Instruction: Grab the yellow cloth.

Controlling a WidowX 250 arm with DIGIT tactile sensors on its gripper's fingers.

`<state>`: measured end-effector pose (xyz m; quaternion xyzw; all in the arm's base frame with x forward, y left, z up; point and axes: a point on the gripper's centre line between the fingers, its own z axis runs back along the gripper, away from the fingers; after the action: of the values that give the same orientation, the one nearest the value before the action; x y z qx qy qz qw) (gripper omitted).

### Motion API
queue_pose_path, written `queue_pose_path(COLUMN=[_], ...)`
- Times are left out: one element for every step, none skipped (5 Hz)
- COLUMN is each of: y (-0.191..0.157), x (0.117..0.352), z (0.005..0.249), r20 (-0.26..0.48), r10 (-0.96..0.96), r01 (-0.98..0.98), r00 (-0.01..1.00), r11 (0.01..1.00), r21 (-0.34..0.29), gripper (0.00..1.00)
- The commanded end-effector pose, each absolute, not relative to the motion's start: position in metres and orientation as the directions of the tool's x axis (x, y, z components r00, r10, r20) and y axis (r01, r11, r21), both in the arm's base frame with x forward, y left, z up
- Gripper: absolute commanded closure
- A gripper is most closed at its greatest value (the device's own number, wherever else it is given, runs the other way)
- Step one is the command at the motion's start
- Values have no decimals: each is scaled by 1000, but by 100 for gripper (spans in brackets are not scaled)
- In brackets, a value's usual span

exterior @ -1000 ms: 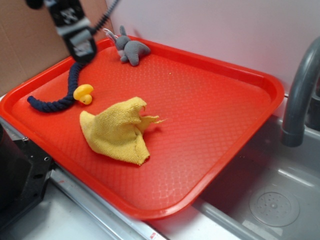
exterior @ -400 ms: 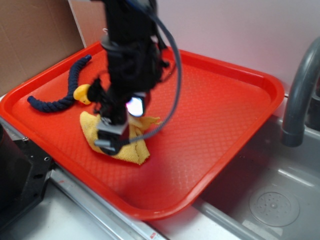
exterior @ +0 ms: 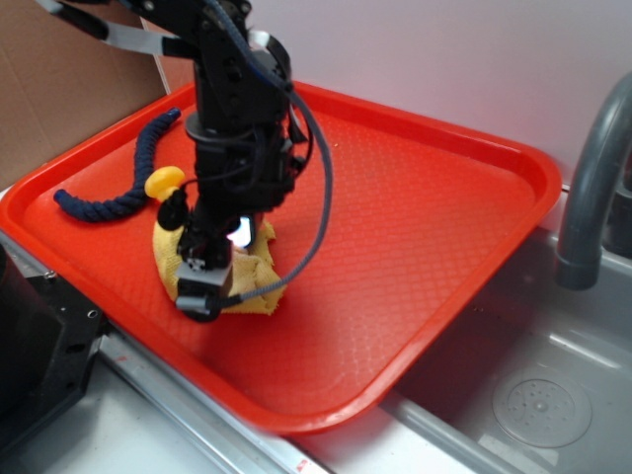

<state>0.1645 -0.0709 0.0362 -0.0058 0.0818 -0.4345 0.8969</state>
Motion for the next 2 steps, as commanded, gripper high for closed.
queue_pose_path(y=[-56,-42], x=[140,120], z=[31,13], r20=[-237,-299], r10=[-714,-651], r01=[719,655], r00=[659,697], r11=[691,749], r21=[-82,-103], gripper=[100,100])
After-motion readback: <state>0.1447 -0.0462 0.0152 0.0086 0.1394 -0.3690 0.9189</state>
